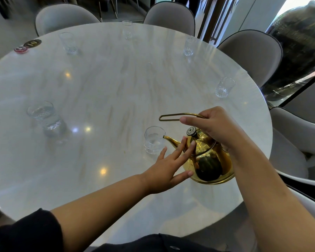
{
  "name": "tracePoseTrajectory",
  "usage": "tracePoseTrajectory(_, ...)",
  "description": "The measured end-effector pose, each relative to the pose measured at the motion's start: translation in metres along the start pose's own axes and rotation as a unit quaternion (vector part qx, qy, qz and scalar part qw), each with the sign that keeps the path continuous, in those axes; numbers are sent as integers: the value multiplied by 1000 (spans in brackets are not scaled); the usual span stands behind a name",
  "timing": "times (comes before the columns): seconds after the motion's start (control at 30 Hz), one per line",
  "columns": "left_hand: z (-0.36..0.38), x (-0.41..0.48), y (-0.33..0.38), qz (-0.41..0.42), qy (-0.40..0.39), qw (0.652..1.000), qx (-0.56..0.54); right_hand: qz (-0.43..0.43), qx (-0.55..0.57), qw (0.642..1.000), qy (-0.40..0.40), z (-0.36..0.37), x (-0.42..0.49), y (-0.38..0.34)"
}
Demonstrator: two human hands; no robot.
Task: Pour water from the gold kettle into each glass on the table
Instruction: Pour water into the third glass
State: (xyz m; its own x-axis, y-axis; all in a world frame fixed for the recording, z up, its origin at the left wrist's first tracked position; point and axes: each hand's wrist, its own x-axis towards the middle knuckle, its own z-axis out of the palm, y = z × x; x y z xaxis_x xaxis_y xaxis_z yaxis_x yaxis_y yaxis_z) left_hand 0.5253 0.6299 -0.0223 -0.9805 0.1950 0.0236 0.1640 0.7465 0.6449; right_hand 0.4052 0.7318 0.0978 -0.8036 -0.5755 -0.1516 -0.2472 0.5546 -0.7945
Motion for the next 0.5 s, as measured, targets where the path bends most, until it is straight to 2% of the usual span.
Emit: tracePoseTrajectory(0.5, 2, -1, -1, 4, 3, 1000, 10, -8, 22, 1000, 12, -2, -5, 7)
